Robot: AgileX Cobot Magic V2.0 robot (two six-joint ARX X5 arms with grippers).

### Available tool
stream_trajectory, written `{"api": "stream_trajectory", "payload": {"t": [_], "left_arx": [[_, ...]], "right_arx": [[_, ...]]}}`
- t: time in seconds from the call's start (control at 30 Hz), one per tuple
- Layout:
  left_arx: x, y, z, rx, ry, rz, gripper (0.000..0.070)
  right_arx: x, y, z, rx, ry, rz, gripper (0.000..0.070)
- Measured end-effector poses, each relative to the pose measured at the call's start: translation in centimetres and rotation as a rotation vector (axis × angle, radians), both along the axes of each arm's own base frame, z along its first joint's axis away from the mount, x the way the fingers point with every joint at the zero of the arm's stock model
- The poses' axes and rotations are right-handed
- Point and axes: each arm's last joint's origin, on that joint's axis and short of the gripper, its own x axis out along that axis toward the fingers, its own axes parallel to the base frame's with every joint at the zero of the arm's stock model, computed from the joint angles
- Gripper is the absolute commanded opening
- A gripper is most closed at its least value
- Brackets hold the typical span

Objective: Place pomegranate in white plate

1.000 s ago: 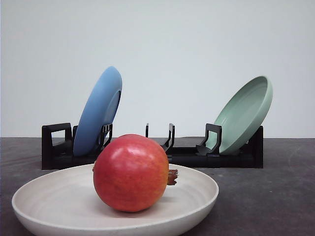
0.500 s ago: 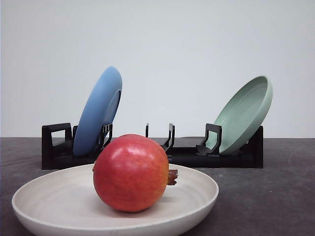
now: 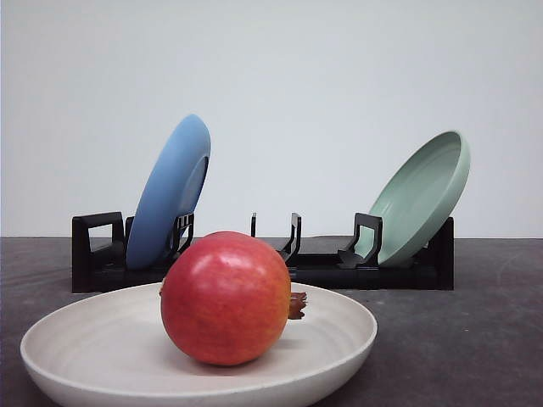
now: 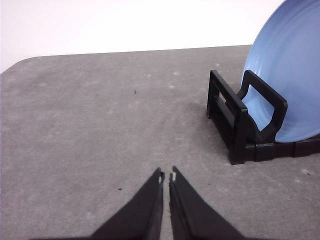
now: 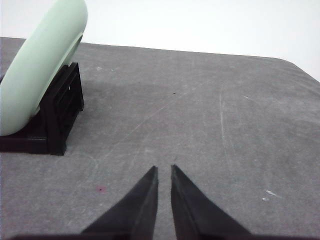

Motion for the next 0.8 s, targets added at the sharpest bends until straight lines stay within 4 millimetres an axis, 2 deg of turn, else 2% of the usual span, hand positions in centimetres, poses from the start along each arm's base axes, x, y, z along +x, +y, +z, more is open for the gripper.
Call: {"api": "stream_trajectory", "payload": {"t": [0.8], "left_arx": [[0.00, 0.00, 0.00, 0.000, 0.000, 0.000, 0.0000]], "right_arx": [[0.00, 0.00, 0.00, 0.000, 0.000, 0.000, 0.0045]]}}
